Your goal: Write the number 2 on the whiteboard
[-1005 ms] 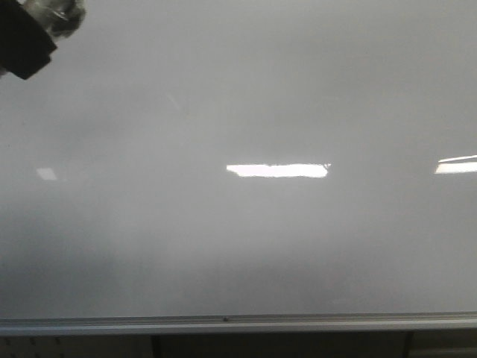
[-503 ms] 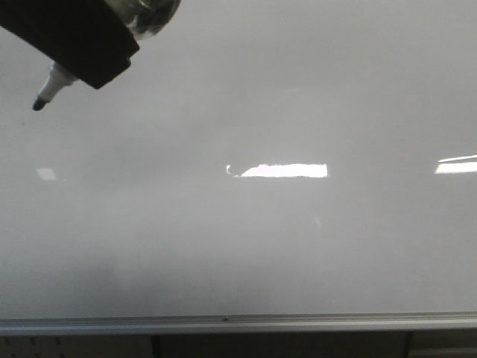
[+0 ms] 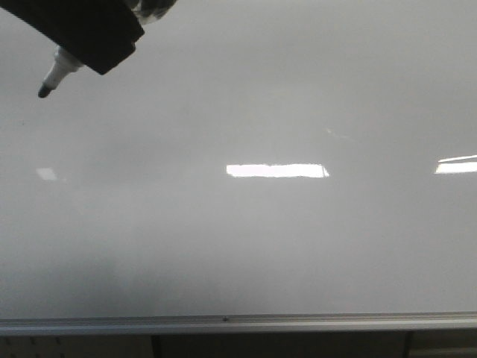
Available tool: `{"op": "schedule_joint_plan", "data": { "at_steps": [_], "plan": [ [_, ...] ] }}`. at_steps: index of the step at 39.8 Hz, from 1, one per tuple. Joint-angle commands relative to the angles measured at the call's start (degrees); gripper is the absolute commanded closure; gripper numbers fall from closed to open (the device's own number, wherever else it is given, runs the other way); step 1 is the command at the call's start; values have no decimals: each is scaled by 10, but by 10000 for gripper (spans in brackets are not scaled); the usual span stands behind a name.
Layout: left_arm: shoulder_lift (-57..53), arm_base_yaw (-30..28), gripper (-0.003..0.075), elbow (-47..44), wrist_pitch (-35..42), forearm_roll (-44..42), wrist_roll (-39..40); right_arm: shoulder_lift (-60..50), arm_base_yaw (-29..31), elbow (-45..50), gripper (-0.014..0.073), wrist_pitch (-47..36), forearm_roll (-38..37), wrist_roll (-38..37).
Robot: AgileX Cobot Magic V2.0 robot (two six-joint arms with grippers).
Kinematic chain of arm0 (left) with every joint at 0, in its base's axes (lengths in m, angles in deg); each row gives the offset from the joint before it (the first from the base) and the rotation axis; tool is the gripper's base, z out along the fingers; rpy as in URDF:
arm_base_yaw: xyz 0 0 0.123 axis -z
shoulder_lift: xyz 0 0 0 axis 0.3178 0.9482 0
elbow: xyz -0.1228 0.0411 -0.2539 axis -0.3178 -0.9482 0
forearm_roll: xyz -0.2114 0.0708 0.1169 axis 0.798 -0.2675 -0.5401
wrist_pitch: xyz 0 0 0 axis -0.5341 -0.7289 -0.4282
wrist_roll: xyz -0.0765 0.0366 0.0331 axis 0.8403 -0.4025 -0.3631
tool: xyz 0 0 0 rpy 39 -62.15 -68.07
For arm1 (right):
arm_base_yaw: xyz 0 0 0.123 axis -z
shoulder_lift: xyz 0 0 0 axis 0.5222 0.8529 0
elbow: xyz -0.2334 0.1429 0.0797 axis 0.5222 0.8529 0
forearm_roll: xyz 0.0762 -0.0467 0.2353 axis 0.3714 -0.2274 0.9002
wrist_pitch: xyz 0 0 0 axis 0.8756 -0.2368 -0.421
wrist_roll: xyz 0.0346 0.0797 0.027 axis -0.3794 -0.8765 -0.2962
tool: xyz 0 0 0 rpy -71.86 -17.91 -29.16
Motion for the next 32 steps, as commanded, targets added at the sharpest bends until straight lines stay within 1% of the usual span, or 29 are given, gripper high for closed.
{"op": "schedule_joint_plan", "data": {
  "at_steps": [1,12,15,17,18,20,23,26,28,30,32],
  "plan": [
    [-16,4,740,19,24,19,4,-16,1,-19,363,-19,23,6],
    [-16,4,739,19,22,9,4,-16,2,-19,528,3,23,1],
    [-16,4,732,19,22,9,4,-16,2,-19,550,3,23,1],
    [-16,4,699,19,22,9,4,-16,2,-19,554,3,23,1],
    [-16,4,664,19,22,9,4,-16,2,-19,556,3,23,1],
    [-16,4,582,19,22,9,4,-16,2,-19,557,2,23,1],
    [-19,2,434,20,26,9,4,-16,2,-19,557,3,20,-2],
    [-31,-1,325,23,26,1,24,-21,3,-19,557,3,-7,-20],
    [-41,-4,295,28,22,-15,45,-26,4,-19,557,2,-36,-41],
    [-54,-8,289,31,19,-34,65,-32,5,-19,557,3,-71,-71],
    [-69,-13,289,31,19,-54,81,-41,5,-19,557,3,-112,-117]
  ]
}}
